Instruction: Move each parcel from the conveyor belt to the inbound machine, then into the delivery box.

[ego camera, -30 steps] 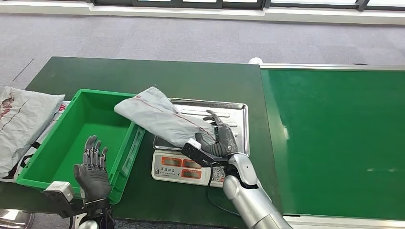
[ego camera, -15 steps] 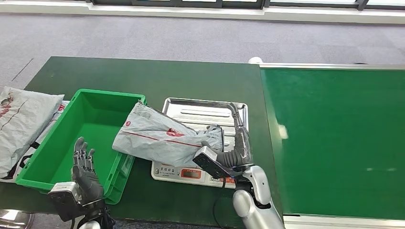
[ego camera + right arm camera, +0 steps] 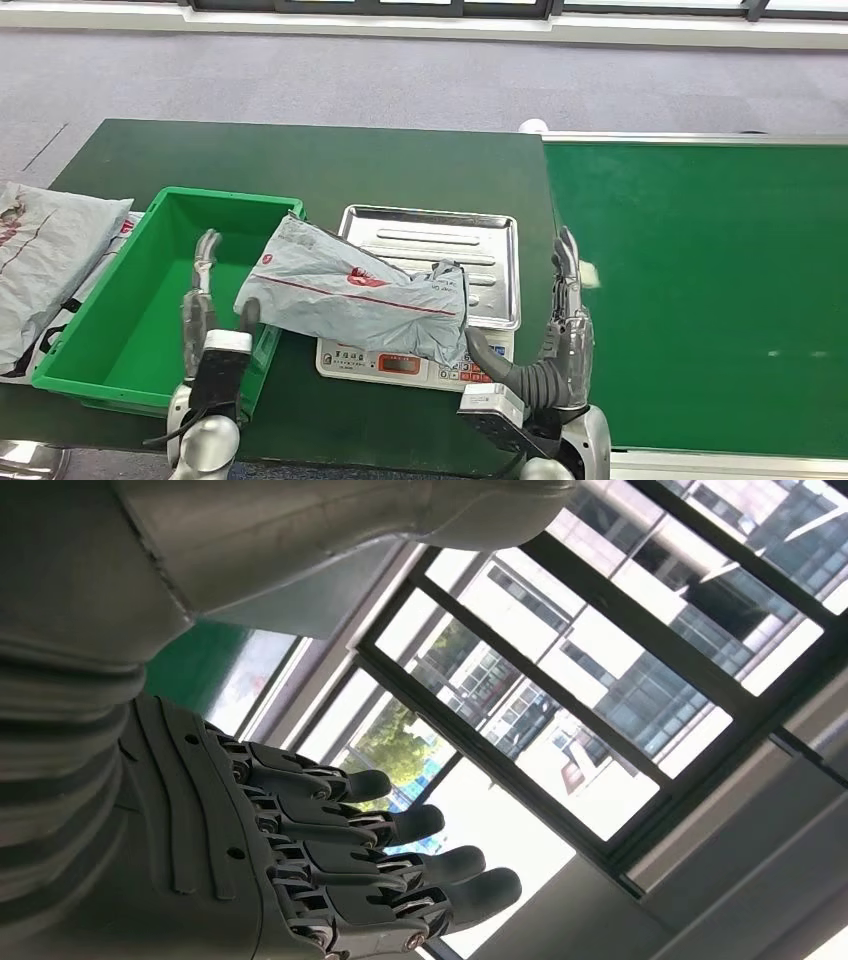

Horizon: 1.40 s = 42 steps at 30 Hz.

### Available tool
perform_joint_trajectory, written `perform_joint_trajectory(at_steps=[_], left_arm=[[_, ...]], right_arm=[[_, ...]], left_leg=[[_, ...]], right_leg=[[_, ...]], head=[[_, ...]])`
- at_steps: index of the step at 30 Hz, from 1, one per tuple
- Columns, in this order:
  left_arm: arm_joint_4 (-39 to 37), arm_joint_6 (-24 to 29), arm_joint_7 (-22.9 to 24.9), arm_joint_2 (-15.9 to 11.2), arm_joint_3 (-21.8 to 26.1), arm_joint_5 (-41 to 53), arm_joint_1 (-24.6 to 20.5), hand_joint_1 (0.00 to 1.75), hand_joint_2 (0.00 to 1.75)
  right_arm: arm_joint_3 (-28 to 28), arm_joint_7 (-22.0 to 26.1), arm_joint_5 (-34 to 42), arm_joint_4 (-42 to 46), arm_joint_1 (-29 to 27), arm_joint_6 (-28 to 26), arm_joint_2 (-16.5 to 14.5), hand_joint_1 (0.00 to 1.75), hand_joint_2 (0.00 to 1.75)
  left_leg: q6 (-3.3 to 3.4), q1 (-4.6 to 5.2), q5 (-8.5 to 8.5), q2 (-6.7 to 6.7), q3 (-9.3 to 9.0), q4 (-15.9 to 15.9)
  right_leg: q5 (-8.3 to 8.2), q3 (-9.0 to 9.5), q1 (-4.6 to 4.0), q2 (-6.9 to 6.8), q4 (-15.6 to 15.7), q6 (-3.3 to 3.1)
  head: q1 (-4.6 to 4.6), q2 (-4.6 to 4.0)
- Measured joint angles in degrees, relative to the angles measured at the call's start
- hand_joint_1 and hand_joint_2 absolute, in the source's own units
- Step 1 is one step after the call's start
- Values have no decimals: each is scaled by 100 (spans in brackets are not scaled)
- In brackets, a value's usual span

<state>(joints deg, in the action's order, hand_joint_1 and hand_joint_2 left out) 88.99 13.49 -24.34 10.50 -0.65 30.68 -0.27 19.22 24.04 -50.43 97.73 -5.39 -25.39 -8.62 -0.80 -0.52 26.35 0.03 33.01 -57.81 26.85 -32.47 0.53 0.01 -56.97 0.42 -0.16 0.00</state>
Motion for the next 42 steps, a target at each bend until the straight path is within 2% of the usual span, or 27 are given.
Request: perform_joint_trajectory(at_steps=[1,5,10,15,23,32,33,36,37,42], left_arm=[[-118,-69,108,-71,-124,372,-157,0,175],[-705,-240,513,-397,-683,1850,-895,0,175],[-1754,-48,743,-707,-1469,3358,-1904,0,175],[-2600,-79,805,-859,-2122,4220,-2437,0,175],[-3439,-690,612,-1102,-2900,4387,-2964,0,175],[-3691,-726,583,-1173,-3143,4366,-3187,0,175],[-3706,-726,583,-1179,-3153,4366,-3194,12,175],[-3740,-733,580,-1197,-3176,4364,-3208,143,175],[-3748,-754,575,-1203,-3182,4351,-3211,175,175],[-3788,-1121,482,-1296,-3242,4108,-3240,175,175]], right_arm=[[-3,55,35,162,-120,-18,15,0,175],[-16,373,313,633,-411,-51,64,0,175],[-44,597,484,973,-518,60,70,0,175],[-53,708,557,1082,-534,126,73,0,175],[-62,685,569,1126,-531,139,79,0,175],[-64,677,556,1134,-532,139,81,0,175],[-64,677,556,1134,-532,139,81,0,175],[-65,677,555,1134,-532,140,85,0,175],[-66,675,553,1134,-532,140,86,0,175],[-66,663,539,1134,-525,139,91,0,175]], left_leg=[[1,0,-1,0,0,0],[3,3,-8,-2,4,-1],[4,5,-15,6,4,-1],[4,5,-16,8,3,-1],[4,4,-16,-12,-4,0],[4,4,-34,-10,-14,1],[2,4,-37,-10,-14,1],[-2,4,-43,-11,-15,1],[-2,3,-45,-11,-15,2],[-3,0,-48,-12,-14,3]], right_leg=[[-1,0,0,-1,0,0],[-12,1,3,-2,0,1],[-23,1,5,4,-1,2],[-25,0,4,8,-2,3],[-15,22,4,-7,-1,5],[-31,31,3,-5,-1,6],[-33,31,3,-5,-1,4],[-36,31,1,-4,-2,1],[-37,31,0,-5,-2,0],[-37,34,0,-8,-3,-1]], head=[[0,0],[1,0],[1,0],[1,0],[1,0],[-1,0],[-1,0],[0,0],[0,0],[1,0]])
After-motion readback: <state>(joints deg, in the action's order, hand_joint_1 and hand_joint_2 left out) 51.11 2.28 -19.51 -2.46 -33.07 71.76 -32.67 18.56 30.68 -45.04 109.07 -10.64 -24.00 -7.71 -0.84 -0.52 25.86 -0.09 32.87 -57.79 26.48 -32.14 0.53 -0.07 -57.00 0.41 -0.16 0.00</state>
